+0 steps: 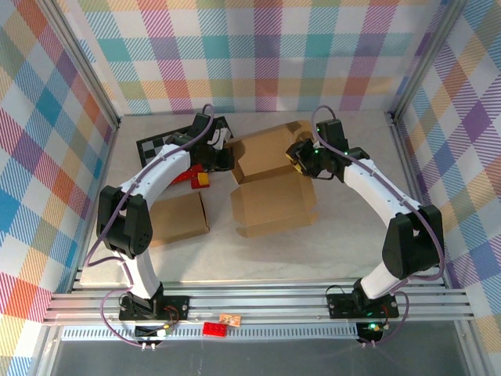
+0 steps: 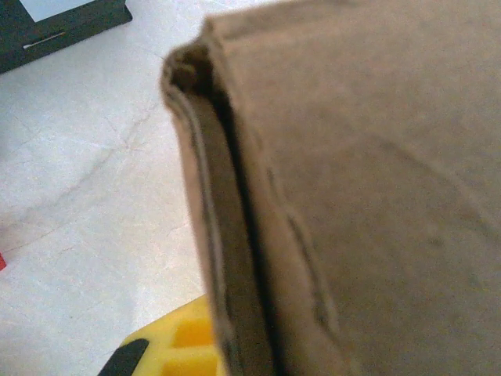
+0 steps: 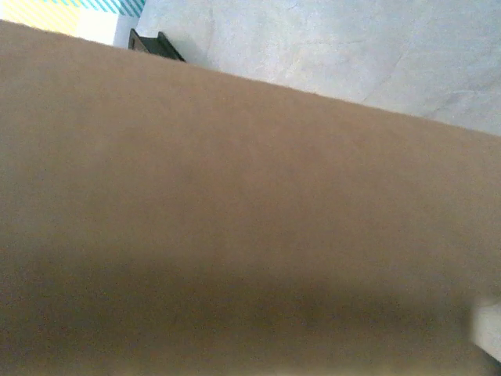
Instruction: Fold the paper box
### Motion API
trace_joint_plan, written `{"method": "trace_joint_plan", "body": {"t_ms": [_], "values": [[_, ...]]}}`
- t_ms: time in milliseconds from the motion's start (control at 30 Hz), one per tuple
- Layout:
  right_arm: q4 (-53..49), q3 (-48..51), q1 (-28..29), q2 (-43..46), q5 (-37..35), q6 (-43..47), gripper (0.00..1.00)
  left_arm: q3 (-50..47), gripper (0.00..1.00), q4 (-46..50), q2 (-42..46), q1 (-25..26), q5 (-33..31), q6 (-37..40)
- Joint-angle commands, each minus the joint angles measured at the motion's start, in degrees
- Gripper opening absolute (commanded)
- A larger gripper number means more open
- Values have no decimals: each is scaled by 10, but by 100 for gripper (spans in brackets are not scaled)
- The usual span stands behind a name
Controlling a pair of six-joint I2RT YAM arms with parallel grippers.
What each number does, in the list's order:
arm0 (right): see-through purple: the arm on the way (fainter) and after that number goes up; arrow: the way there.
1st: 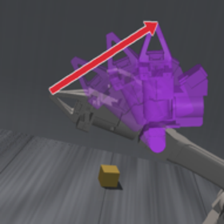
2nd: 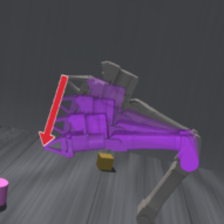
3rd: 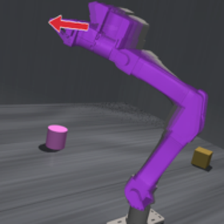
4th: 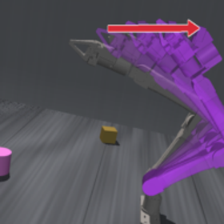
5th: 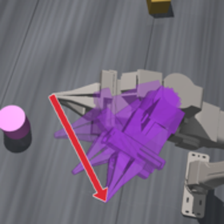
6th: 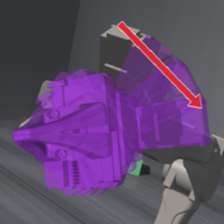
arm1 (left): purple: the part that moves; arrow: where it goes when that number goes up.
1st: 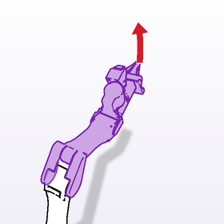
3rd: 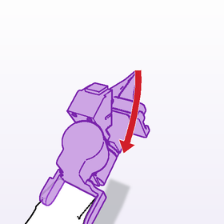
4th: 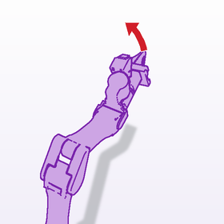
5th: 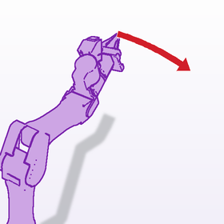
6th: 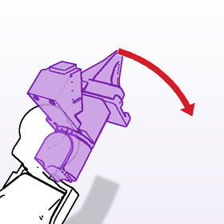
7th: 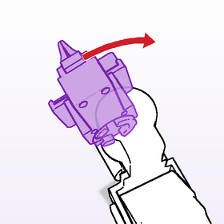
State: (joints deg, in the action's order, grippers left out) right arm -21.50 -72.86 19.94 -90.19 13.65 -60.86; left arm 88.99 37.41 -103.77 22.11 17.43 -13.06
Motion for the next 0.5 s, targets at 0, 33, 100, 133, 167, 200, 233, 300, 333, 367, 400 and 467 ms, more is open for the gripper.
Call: {"method": "trace_joint_plan", "body": {"t_ms": [0,33,100,133,167,200,233,300,333,367,400,467], "values": [[5,-15,8,-4,12,4,42,18,0,-2,1,5,12,-13],[2,-16,10,-5,12,8,42,19,0,-2,2,5,12,-14],[-11,-30,9,-3,9,30,42,18,0,-1,2,5,12,-14],[-19,-39,9,-1,8,45,42,17,0,-1,2,5,12,-14],[-28,-53,9,2,9,68,42,17,0,0,3,5,12,-13],[-37,-70,7,6,13,93,42,18,0,1,2,4,13,-13],[-45,-84,7,10,19,118,41,19,0,2,1,2,16,-13],[-61,-113,-6,23,40,171,41,22,0,3,-4,-4,29,-13],[-56,-119,-16,33,59,187,41,24,0,2,-5,-8,35,-13],[-41,-119,-34,43,90,198,42,24,0,0,-7,-12,46,-14],[-26,-120,-53,53,123,204,42,23,0,-6,-9,-17,64,-17],[-2,-124,-93,65,175,207,43,26,0,-16,-18,-29,104,-26]]}}
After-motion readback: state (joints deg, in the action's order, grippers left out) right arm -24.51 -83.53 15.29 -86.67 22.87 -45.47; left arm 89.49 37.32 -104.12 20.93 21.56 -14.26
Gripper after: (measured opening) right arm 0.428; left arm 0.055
